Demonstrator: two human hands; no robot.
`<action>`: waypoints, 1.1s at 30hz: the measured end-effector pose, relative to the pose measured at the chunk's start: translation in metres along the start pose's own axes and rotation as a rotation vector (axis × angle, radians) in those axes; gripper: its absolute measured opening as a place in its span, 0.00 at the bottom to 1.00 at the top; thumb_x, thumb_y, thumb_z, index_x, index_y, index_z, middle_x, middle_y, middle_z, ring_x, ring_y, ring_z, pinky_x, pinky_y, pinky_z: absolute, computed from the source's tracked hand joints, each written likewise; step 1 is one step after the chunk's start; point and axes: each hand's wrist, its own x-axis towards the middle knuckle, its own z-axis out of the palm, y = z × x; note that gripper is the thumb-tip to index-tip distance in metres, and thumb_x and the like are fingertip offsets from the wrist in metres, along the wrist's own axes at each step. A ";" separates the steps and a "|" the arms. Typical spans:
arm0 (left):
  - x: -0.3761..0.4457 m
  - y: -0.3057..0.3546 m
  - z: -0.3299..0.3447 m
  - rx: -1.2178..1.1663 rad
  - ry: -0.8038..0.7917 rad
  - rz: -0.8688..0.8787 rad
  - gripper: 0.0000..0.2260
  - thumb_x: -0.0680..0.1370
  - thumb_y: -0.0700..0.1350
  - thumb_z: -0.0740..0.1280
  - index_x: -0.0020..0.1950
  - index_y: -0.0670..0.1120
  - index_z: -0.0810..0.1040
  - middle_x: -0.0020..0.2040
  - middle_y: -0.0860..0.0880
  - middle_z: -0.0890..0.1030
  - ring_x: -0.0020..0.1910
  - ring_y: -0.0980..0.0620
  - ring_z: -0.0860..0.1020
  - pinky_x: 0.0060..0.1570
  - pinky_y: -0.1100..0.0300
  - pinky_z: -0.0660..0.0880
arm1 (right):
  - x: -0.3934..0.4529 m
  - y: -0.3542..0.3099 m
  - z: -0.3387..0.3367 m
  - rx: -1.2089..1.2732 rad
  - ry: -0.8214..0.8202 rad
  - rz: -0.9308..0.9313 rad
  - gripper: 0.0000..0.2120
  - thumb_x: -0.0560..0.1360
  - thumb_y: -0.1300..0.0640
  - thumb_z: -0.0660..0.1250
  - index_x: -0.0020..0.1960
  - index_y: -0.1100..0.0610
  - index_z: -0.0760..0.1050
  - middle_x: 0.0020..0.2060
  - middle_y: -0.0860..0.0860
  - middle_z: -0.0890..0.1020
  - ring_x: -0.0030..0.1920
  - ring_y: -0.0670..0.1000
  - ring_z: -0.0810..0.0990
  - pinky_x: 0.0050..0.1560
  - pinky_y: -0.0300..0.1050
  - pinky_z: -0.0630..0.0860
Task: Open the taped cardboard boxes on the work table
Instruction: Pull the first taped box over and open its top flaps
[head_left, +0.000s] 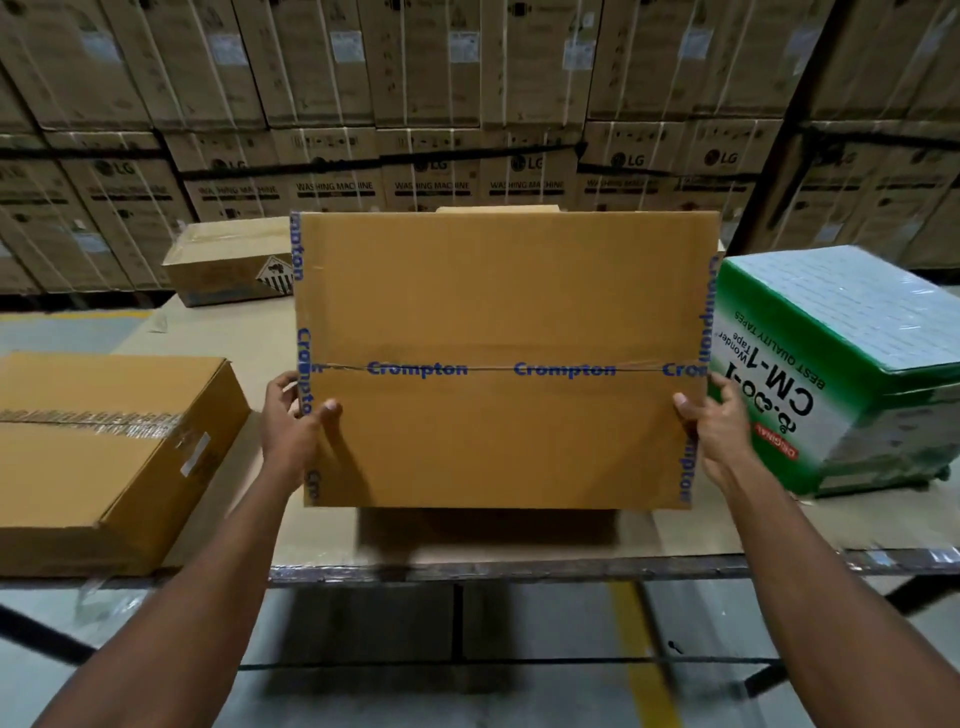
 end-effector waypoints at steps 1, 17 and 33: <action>-0.003 0.002 -0.001 0.036 0.006 0.006 0.27 0.74 0.41 0.76 0.68 0.56 0.68 0.69 0.48 0.76 0.60 0.48 0.76 0.61 0.43 0.75 | 0.000 -0.002 0.001 -0.013 0.006 0.012 0.28 0.76 0.69 0.69 0.72 0.55 0.66 0.63 0.55 0.81 0.59 0.55 0.81 0.59 0.56 0.79; -0.036 0.019 -0.020 0.101 -0.201 0.060 0.38 0.77 0.47 0.74 0.80 0.54 0.55 0.75 0.52 0.67 0.70 0.50 0.68 0.64 0.48 0.72 | -0.042 -0.045 -0.012 -0.083 -0.230 -0.130 0.29 0.70 0.39 0.74 0.68 0.42 0.73 0.63 0.48 0.81 0.64 0.55 0.79 0.66 0.65 0.71; -0.042 0.110 -0.030 -0.267 -0.017 -0.219 0.39 0.74 0.70 0.65 0.78 0.51 0.63 0.76 0.46 0.67 0.75 0.38 0.65 0.59 0.26 0.71 | -0.062 -0.114 0.000 -0.005 -0.109 0.080 0.40 0.72 0.40 0.73 0.77 0.52 0.62 0.71 0.57 0.71 0.72 0.65 0.67 0.62 0.82 0.66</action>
